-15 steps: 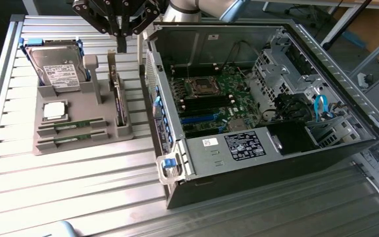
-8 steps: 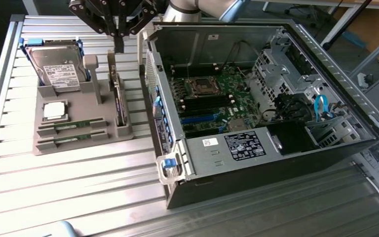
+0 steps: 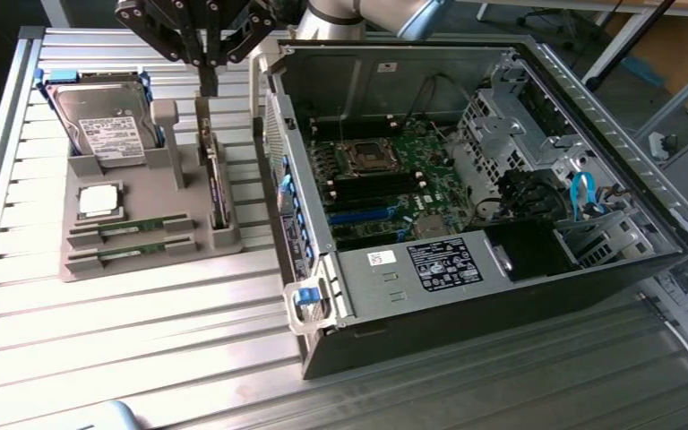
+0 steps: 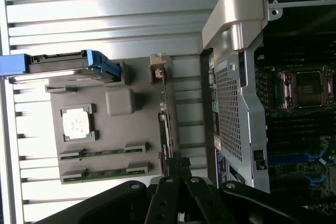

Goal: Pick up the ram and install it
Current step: 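Reach for the ram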

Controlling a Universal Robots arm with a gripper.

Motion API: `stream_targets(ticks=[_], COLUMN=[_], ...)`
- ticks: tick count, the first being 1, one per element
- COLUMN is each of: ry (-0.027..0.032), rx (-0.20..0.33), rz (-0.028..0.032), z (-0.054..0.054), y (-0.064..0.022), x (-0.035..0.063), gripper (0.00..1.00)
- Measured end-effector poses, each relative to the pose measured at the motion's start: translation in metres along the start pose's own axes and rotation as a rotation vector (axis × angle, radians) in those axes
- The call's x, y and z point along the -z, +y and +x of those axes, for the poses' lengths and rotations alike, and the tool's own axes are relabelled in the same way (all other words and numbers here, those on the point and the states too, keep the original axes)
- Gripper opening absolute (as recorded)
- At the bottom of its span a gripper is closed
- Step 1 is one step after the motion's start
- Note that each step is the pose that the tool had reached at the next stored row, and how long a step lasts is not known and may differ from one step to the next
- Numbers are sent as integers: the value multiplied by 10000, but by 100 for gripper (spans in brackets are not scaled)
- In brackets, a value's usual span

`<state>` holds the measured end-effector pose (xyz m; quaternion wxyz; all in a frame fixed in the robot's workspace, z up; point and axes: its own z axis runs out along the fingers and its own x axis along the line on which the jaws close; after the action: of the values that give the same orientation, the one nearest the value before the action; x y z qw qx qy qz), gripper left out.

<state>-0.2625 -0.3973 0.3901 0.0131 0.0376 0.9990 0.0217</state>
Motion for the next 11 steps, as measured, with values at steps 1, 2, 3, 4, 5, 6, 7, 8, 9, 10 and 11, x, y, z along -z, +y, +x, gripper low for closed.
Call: stream_targets(ticks=[1,2,3,4,5,6,7,8,9,10,11], ry=[1,0,0,0,0,0,0,0,0,0,0], rx=[0,0,0,0,0,0,0,0,0,0,0], rz=[0,0,0,0,0,0,0,0,0,0,0], z=[8,15,23,31,40,51,61,69,87,95,101], y=[-1,-1,-2,-2,-3,-4,-5,-5,-7,-7,-8], x=[0,0,0,0,0,0,0,0,0,0,0], gripper=[11,11,11,11,11,11,11,11,11,11,11])
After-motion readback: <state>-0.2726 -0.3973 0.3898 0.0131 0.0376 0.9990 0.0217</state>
